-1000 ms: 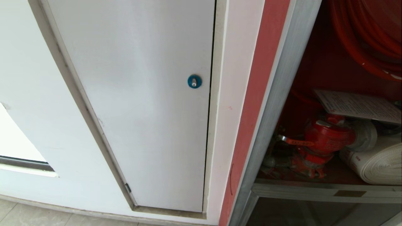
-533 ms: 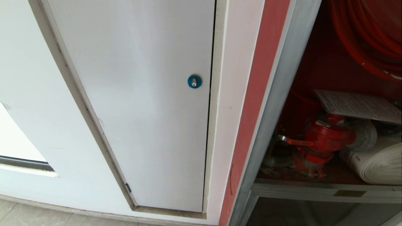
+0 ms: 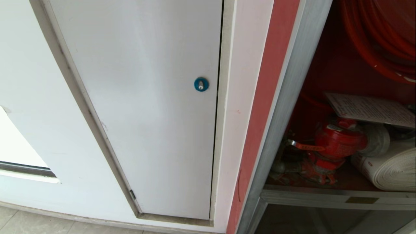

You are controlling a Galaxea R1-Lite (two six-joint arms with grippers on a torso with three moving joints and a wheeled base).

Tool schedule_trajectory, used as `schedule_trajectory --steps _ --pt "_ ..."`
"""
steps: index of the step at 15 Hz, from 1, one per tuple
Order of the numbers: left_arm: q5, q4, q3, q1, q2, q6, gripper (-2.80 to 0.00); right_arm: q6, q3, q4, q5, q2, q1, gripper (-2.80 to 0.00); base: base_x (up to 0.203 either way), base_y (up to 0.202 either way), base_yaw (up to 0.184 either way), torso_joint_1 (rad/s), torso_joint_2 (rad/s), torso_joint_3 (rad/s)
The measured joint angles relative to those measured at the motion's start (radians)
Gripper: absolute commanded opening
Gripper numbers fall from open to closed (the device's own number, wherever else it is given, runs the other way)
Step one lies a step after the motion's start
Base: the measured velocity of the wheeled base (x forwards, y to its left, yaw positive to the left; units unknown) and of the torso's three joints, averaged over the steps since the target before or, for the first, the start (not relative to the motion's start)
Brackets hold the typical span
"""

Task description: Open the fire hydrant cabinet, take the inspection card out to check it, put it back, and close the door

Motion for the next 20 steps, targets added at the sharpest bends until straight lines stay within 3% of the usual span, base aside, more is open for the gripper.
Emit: schedule_trajectory --steps 5,8,11,14,17,20 --pt "0.0 0.0 0.0 0.0 0.0 0.0 -2.8 0.21 0.095 0.001 0.025 -0.14 0.016 -2.8 0.0 0.0 0.0 0.0 0.0 0.0" --pt "0.0 0.0 0.0 0.0 0.0 0.0 -2.8 0.349 0.161 -0.002 0.111 -0.246 0.016 -2.8 0.0 0.0 0.0 0.0 0.0 0.0" --pt "0.0 0.0 0.0 0.0 0.0 0.0 -2.8 0.545 0.224 -0.008 0.202 -0.338 0.017 -2.8 0.0 0.0 0.0 0.0 0.0 0.0" --pt "0.0 0.0 0.0 0.0 0.0 0.0 -2.8 0.724 0.277 -0.005 0.213 -0.408 0.023 -2.8 0.0 0.0 0.0 0.0 0.0 0.0" --pt "0.0 0.0 0.0 0.0 0.0 0.0 -2.8 0.793 0.38 -0.012 0.228 -0.511 0.029 -2.8 0.0 0.0 0.0 0.0 0.0 0.0" --pt "0.0 0.0 0.0 0.0 0.0 0.0 -2.8 0.952 0.463 -0.028 0.254 -0.555 0.032 -2.8 0.0 0.0 0.0 0.0 0.0 0.0"
